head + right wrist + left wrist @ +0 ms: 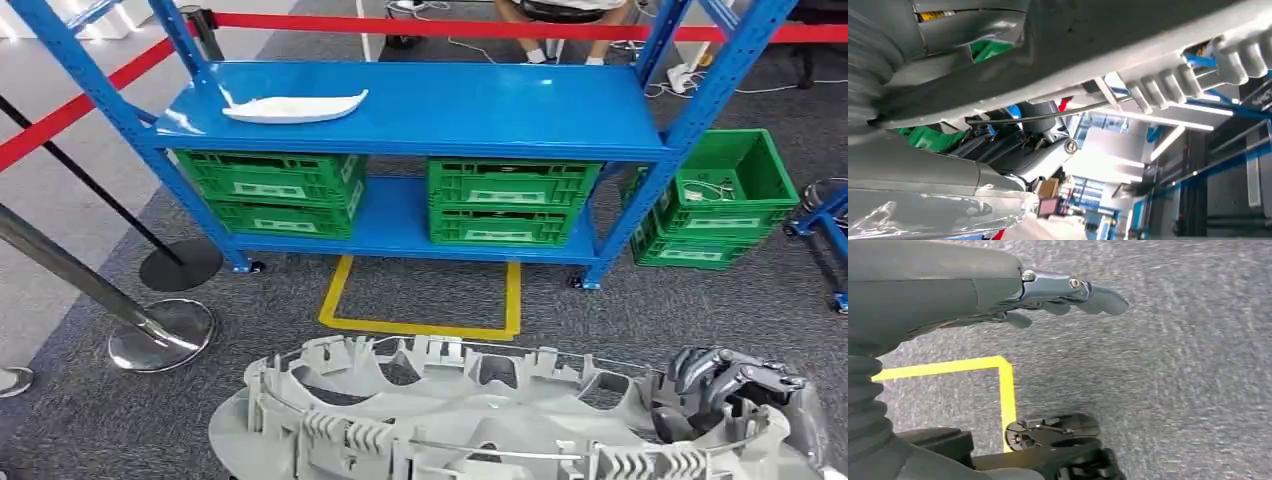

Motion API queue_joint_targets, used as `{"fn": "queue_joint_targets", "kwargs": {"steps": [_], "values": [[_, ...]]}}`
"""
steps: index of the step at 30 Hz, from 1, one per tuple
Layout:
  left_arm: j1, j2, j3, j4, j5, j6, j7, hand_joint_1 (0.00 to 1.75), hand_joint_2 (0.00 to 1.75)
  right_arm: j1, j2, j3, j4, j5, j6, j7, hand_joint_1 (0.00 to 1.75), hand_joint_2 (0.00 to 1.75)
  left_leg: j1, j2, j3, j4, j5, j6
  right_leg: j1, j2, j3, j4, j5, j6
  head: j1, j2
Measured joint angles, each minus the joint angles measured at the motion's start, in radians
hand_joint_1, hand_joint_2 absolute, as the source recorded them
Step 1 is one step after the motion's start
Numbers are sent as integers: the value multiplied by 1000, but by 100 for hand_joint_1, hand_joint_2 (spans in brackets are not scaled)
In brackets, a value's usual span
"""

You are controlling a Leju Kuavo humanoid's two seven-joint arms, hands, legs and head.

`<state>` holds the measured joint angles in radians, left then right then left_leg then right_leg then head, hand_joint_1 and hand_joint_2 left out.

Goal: Take the parts from the cabinet and place them on the table.

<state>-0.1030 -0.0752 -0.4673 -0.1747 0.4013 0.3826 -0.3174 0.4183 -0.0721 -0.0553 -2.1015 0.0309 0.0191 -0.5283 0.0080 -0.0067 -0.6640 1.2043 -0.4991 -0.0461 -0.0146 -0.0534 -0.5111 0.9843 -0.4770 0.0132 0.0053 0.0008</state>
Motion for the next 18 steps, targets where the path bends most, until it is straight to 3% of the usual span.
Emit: {"fn": "queue_joint_targets", "kwargs": {"steps": [1, 2, 3, 4, 7, 8, 9, 10, 12, 13, 14, 16, 17, 18], "values": [[0, 0, -1, 0, -3, 2, 0, 0, 175, 0, 0, 0, 0, 0, 0, 0, 175, 175, 0, 13, 50, -85, 38, 3, 0, -11, 2, 0, 0, 1, 0, 0], [-1, -1, -1, 0, -4, 3, 4, 0, 175, 0, 0, 0, -1, 0, 0, 0, 175, 175, -3, 57, 104, -178, 66, 7, 4, -21, 5, 0, -2, 4, 0, 0], [-3, -2, -2, 0, -4, 3, 6, 0, 175, 2, 0, -1, -3, 0, 0, 0, 175, 175, -11, 97, 131, -221, 63, 9, 12, -31, -1, 5, -5, 10, -5, 0], [-3, -3, -2, 0, -3, 2, 8, 0, 175, 1, 0, -2, -5, 0, -1, 0, 175, 175, -11, 86, 123, -224, 62, 23, 14, -40, -7, 5, -5, 15, 1, 0], [-1, -5, -2, 0, 6, -15, 15, 0, 175, -2, 0, -2, -5, -1, -1, 0, 175, 175, -12, 50, 110, -230, 66, 47, 13, -71, 5, 4, -5, 31, 3, 0], [0, -5, -2, 0, 7, -20, 15, 0, 175, -4, 0, -2, -6, -2, -1, 0, 175, 175, -6, 40, 109, -233, 70, 54, 8, -32, -5, 17, -20, 41, 6, 0], [-2, -5, -1, 0, 8, -23, 15, 0, 175, -4, 0, -3, -6, -3, -1, -2, 175, 175, -5, 30, 106, -233, 74, 62, 7, 14, -24, 64, -54, 43, 8, 0], [-3, -7, -1, 0, 8, -26, 15, 0, 175, -3, 0, -6, -7, -3, -1, -2, 175, 175, -5, 17, 102, -233, 76, 66, 6, 37, -61, 146, -97, 44, 10, 0], [-2, -9, -1, 0, 8, -27, 15, 0, 175, -3, 0, -6, -7, -3, -1, -1, 175, 175, -8, -6, 95, -232, 81, 70, 6, 51, -140, 310, -160, 45, 11, 0], [-1, -9, -1, 0, 8, -28, 15, 0, 175, -3, 0, -6, -6, -3, -1, -1, 175, 175, -8, -18, 93, -232, 83, 70, 6, 52, -160, 344, -161, 45, 10, 0], [0, -9, -1, 0, 7, -30, 15, 0, 175, -3, 0, -6, -7, -10, 2, -1, 175, 175, -8, -33, 93, -232, 85, 68, 6, 52, -153, 324, -135, 43, 10, 0], [-1, -9, -2, 0, 5, -33, 15, 0, 175, -6, 0, -6, -7, -27, 13, -1, 175, 175, -8, -63, 93, -232, 90, 64, 4, 64, -77, 162, -40, 39, 11, 0], [-2, -10, -2, 0, 5, -34, 15, 0, 175, -10, 0, -7, -7, -34, 15, -2, 175, 175, -7, -75, 93, -231, 92, 60, 1, 91, -33, 72, -1, 38, 11, 0], [-3, -10, -2, 0, 4, -34, 15, 0, 175, -14, 0, -7, -7, -39, 19, -2, 175, 175, -11, -85, 88, -229, 95, 54, -4, 142, -14, 27, -9, 36, 11, 0]]}}
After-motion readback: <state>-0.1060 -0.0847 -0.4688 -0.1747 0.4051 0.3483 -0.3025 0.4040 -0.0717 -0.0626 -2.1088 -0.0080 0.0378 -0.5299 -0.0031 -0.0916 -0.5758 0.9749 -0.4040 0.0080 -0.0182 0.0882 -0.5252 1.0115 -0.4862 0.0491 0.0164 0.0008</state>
